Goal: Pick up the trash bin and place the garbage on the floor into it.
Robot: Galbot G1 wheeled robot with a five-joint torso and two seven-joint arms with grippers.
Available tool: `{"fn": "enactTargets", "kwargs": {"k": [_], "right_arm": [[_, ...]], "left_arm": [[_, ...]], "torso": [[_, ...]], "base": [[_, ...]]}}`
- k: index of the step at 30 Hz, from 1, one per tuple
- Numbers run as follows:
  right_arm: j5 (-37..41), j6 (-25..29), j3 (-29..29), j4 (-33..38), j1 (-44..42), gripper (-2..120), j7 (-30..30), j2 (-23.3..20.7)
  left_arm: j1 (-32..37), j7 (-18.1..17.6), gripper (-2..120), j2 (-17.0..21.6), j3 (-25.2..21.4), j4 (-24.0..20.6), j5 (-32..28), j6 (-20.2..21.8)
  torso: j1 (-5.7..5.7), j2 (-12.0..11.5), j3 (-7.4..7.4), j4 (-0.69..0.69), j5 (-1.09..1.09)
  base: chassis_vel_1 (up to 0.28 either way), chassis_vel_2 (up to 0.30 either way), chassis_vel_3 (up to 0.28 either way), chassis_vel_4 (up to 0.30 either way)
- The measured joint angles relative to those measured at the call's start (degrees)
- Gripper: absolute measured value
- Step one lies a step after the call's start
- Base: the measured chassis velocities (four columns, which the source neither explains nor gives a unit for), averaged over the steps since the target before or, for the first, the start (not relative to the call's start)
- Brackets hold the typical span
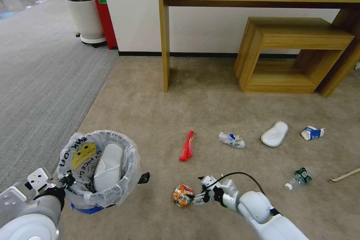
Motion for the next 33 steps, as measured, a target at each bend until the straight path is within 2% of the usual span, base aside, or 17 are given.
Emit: {"fn": "enactTargets", "kwargs": {"k": [10, 17, 19, 21, 23, 24, 26, 27, 30, 33], "right_arm": [[-6.0, 3.2, -3.8, -6.2, 2.3, 100, -1.1, 4.2], [-8.1, 4.0, -4.2, -8.3, 2.3, 98, -0.9, 6.2], [-9.0, 3.9, -4.2, -8.6, 2.2, 89, -0.5, 6.4], [-9.4, 3.5, -4.1, -8.6, 2.1, 86, -0.2, 6.4], [-9.8, 3.1, -3.7, -8.9, 1.8, 76, 0.4, 6.1], [-9.8, 3.1, -3.7, -8.9, 1.8, 76, 0.4, 6.1], [-10.0, 3.1, -3.4, -9.3, 1.6, 65, 0.4, 5.7], [-10.0, 3.1, -3.4, -9.3, 1.6, 65, 0.4, 5.7], [-10.1, 3.0, -3.1, -9.6, 1.5, 51, 0.5, 5.5], [-10.1, 3.0, -3.1, -10.0, 1.6, 44, 0.5, 5.5]], "left_arm": [[0.3, 0.1, 0, -1.1, 0.6, -0.2, 1.3, 0.0], [0.2, 0.2, 0, -1.3, 1.1, -0.3, 1.8, 0.0], [0.2, 0.2, 0, -1.4, 1.2, -0.3, 1.8, 0.0], [0.2, 0.2, 0, -1.4, 1.2, -0.3, 1.9, 0.0], [0.1, 0.2, 0, -1.4, 1.3, -0.3, 1.9, 0.0], [0.1, 0.2, 0, -1.4, 1.3, -0.3, 1.9, 0.0], [0.0, 0.3, 0, -1.4, 1.5, -0.3, 1.8, 0.0], [0.0, 0.3, 0, -1.4, 1.5, -0.3, 1.8, 0.0], [-0.1, 0.3, 0, -1.4, 1.7, -0.3, 1.8, 0.0], [-0.2, 0.3, 0, -1.3, 1.7, -0.3, 1.8, 0.0]], "torso": [[0.00, 0.0, 0.00, 0.00, -0.01], [0.00, 0.0, 0.00, 0.00, -0.01], [0.00, 0.0, 0.00, 0.00, -0.01], [0.00, 0.0, 0.00, 0.00, -0.01], [0.00, 0.0, 0.00, 0.00, 0.00], [0.00, 0.0, 0.00, 0.00, 0.00], [0.00, 0.0, 0.00, 0.00, -0.01], [0.00, 0.0, 0.00, 0.00, -0.01], [0.00, 0.0, 0.00, -0.01, -0.01], [0.00, 0.0, 0.00, 0.00, 0.00]], "base": [[0.000, 0.000, 0.000, 0.000], [0.000, 0.000, 0.000, 0.000], [0.000, 0.000, 0.000, 0.000], [0.000, 0.000, 0.000, 0.000], [0.000, 0.000, 0.000, 0.000], [0.000, 0.000, 0.000, 0.000], [0.000, 0.000, 0.000, 0.000], [0.000, 0.000, 0.000, 0.000], [0.000, 0.000, 0.000, 0.000], [0.000, 0.000, 0.000, 0.000]]}}
